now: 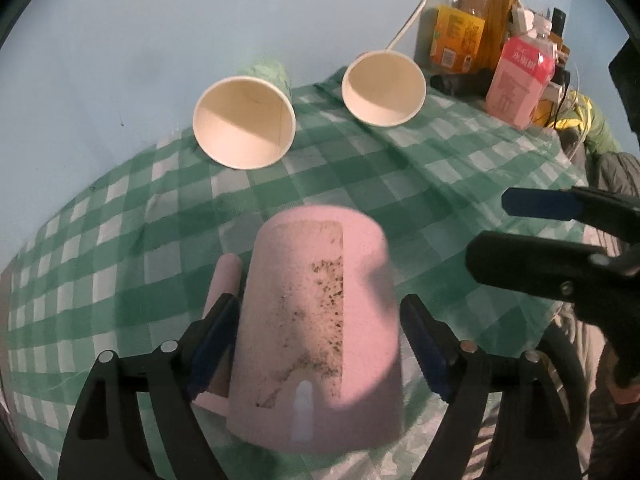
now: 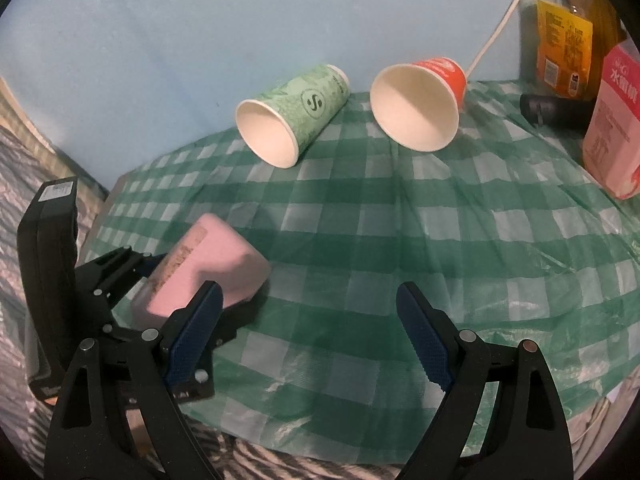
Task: Flip cup upside down
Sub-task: 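Lift the pink mug with the right gripper and rotate it upright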
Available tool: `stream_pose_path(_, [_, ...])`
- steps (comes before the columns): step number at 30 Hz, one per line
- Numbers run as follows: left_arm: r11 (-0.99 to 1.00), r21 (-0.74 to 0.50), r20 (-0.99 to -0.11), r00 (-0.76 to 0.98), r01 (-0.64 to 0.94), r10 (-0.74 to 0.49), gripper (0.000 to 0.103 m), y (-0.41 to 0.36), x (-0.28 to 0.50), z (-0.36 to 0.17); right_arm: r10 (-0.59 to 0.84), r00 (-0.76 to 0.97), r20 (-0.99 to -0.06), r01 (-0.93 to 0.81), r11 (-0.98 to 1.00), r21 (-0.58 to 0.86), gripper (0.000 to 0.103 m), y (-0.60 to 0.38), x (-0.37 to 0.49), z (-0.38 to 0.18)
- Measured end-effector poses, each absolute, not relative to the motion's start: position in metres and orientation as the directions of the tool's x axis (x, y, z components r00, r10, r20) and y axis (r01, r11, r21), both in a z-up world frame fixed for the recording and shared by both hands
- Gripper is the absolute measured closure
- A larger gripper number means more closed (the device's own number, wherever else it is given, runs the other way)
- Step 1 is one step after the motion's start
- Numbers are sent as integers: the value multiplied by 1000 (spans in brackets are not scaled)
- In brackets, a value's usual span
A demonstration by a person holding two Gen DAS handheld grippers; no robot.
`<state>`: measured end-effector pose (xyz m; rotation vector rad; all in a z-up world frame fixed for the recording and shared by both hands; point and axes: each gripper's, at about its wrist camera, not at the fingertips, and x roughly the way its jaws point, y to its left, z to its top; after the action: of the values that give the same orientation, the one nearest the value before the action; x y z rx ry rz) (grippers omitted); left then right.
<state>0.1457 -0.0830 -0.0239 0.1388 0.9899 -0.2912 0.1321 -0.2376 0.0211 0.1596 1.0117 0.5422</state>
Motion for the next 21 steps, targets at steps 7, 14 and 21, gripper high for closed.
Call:
stream_pose_path(7, [953,-91,-814,529,290,-239,14,-60,140,5,528,397,-751,-358,842,404,15,-236,133,37])
stream_pose_path(14, [968,-102,-782,583,231,-222,14,-26,131,23,529,397,-750,-342,843,414,15,-225,135,53])
stream_pose_path(21, [982,-128,-784,592,141,-188,13,12,144,13,519,311,-796,-313,847,430,15,-188,135,41])
